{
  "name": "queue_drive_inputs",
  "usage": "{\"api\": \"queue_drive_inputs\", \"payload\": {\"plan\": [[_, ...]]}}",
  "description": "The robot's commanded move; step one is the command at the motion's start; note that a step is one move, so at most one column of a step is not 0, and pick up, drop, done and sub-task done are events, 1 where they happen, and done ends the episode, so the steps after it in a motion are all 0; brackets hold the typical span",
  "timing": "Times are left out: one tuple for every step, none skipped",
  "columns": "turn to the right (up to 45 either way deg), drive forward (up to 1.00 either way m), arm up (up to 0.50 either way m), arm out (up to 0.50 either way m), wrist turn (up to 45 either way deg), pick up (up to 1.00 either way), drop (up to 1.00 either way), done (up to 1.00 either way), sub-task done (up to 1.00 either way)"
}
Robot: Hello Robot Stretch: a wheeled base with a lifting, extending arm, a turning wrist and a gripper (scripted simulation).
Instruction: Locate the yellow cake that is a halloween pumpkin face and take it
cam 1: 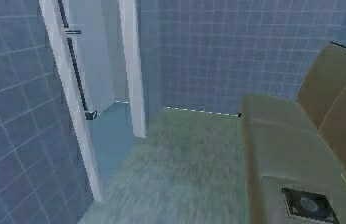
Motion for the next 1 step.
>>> {"api": "queue_drive_inputs", "payload": {"plan": [[0.0,1.00,0.00,0.00,0.0,0.00,0.00,0.00,0.00]]}}
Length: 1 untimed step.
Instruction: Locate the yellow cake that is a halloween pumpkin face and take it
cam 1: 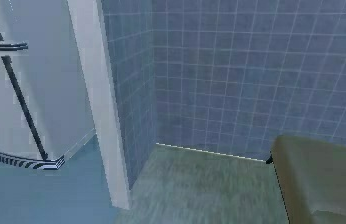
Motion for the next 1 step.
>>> {"api": "queue_drive_inputs", "payload": {"plan": [[9.0,0.00,0.00,0.00,0.0,0.00,0.00,0.00,0.00]]}}
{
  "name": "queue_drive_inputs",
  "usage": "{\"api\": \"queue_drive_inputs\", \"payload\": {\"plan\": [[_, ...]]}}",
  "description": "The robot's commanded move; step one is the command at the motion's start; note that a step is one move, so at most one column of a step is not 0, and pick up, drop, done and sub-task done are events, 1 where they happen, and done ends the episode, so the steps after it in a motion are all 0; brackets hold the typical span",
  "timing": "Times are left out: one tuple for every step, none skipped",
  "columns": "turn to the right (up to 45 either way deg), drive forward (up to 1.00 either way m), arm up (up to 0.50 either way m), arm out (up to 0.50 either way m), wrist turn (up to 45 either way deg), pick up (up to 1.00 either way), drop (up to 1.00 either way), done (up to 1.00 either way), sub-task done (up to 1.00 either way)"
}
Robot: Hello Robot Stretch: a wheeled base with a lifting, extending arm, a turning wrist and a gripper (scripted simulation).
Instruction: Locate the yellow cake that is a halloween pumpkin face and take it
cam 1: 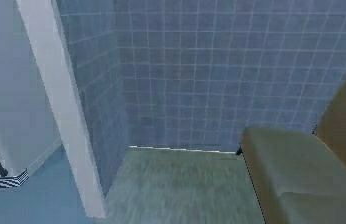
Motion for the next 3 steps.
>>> {"api": "queue_drive_inputs", "payload": {"plan": [[0.0,0.20,0.00,0.00,0.0,0.00,0.00,0.00,0.00],[-45.0,0.00,0.00,0.00,0.0,0.00,0.00,0.00,0.00],[-6.0,0.00,0.00,0.00,0.0,0.00,0.00,0.00,0.00]]}}
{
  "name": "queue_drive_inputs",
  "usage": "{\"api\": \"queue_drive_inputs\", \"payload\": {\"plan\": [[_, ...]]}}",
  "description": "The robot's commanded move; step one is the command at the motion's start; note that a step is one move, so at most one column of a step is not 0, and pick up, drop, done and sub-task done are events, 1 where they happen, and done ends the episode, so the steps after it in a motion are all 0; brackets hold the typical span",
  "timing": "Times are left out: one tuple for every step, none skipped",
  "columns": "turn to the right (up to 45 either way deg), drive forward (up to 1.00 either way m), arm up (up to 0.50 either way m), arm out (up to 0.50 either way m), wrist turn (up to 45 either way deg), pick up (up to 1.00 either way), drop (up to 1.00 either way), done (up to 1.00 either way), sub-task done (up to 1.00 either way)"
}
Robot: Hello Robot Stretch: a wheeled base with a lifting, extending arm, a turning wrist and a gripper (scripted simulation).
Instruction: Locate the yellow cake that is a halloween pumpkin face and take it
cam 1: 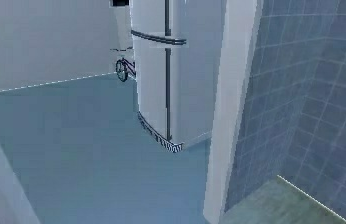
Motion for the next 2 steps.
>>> {"api": "queue_drive_inputs", "payload": {"plan": [[0.0,0.30,0.00,0.00,0.0,0.00,0.00,0.00,0.00],[-30.0,0.00,0.00,0.00,0.0,0.00,0.00,0.00,0.00]]}}
